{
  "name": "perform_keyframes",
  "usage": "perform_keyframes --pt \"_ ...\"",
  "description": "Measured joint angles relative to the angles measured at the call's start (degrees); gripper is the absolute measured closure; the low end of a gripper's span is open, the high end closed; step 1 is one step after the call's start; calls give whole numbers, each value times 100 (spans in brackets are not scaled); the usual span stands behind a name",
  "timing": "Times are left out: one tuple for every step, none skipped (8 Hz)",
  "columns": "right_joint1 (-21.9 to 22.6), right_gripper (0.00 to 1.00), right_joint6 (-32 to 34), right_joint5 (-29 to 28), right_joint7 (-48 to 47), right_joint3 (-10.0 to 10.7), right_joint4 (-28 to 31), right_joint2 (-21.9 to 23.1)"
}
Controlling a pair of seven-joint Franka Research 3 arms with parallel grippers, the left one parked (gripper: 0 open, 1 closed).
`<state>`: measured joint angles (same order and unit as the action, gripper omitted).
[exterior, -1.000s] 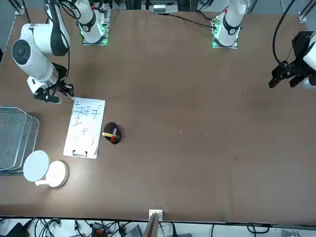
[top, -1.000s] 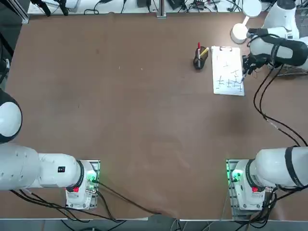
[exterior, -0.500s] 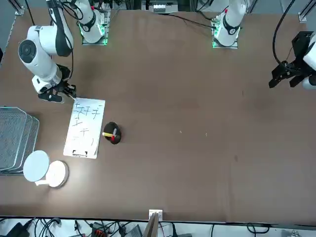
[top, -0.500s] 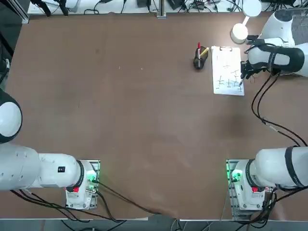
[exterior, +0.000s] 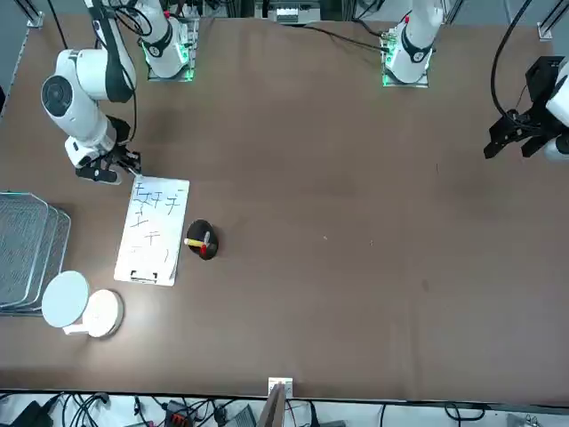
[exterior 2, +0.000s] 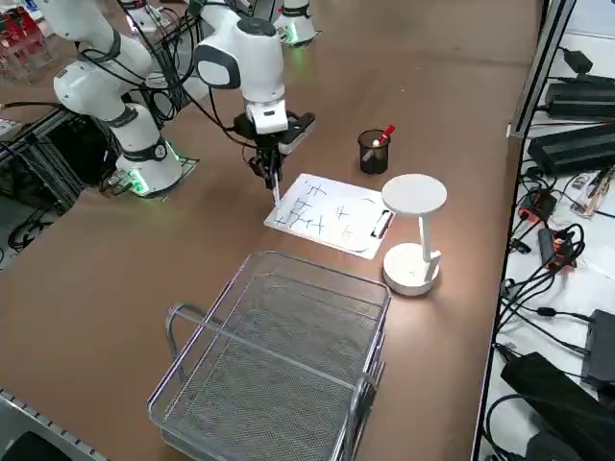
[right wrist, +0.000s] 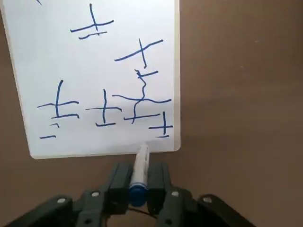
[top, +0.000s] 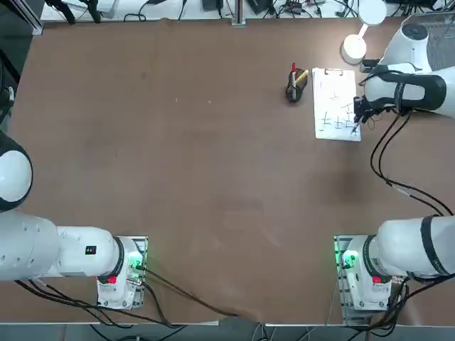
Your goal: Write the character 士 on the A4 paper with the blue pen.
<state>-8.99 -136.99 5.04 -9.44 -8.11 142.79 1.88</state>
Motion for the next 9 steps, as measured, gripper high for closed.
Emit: perform_keyframes --pt "0 79 -18 0 0 0 7 0" --pt "0 79 -53 0 0 0 16 -5" --pt "0 79 -106 0 0 0 29 -18" --pt "-1 79 -158 0 0 0 33 -44" --pt "-1 79 -180 0 0 0 34 -77" --pt "-1 79 -194 0 0 0 34 -104" --pt "-1 79 -215 0 -1 0 34 -124" --pt "-1 79 -221 0 -1 0 34 -136" --pt "-1 79 -221 0 -1 0 34 -137"
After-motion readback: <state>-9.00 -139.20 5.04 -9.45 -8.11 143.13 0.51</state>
